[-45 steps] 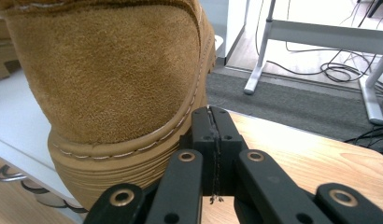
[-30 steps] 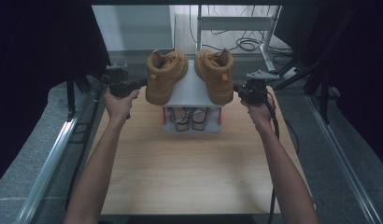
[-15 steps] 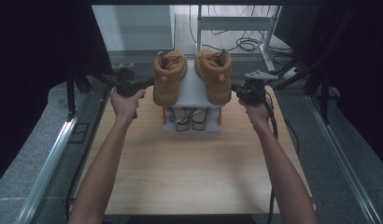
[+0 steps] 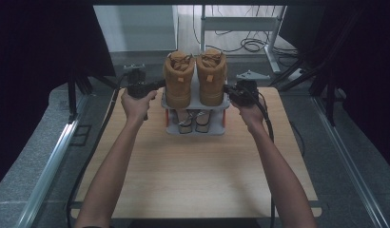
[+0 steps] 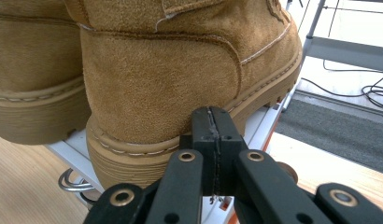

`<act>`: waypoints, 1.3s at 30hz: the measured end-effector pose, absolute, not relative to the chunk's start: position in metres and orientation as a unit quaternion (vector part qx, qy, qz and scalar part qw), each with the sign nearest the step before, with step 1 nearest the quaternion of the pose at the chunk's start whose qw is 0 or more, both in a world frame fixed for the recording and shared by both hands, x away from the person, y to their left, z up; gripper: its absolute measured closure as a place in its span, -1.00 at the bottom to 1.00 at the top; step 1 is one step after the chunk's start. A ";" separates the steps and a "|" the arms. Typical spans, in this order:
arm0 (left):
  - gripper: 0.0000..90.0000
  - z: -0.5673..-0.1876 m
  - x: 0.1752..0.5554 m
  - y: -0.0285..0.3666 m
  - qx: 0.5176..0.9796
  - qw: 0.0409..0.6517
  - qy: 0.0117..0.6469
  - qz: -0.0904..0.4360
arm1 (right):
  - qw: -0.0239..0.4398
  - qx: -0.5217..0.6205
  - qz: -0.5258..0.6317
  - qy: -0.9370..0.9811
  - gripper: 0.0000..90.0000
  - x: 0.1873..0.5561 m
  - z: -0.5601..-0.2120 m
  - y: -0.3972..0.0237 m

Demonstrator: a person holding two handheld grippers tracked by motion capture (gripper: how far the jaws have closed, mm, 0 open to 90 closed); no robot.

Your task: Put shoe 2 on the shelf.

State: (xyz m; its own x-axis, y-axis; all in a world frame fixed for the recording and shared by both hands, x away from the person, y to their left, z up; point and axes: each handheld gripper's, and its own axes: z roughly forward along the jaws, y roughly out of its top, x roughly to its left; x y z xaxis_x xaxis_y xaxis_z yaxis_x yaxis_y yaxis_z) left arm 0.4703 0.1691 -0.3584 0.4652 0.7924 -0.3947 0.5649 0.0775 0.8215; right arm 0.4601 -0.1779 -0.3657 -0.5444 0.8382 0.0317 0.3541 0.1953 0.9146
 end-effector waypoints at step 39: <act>1.00 -0.371 0.524 0.167 0.684 0.485 0.528 0.131 | 0.260 0.428 0.462 0.732 1.00 0.529 -0.372 -0.177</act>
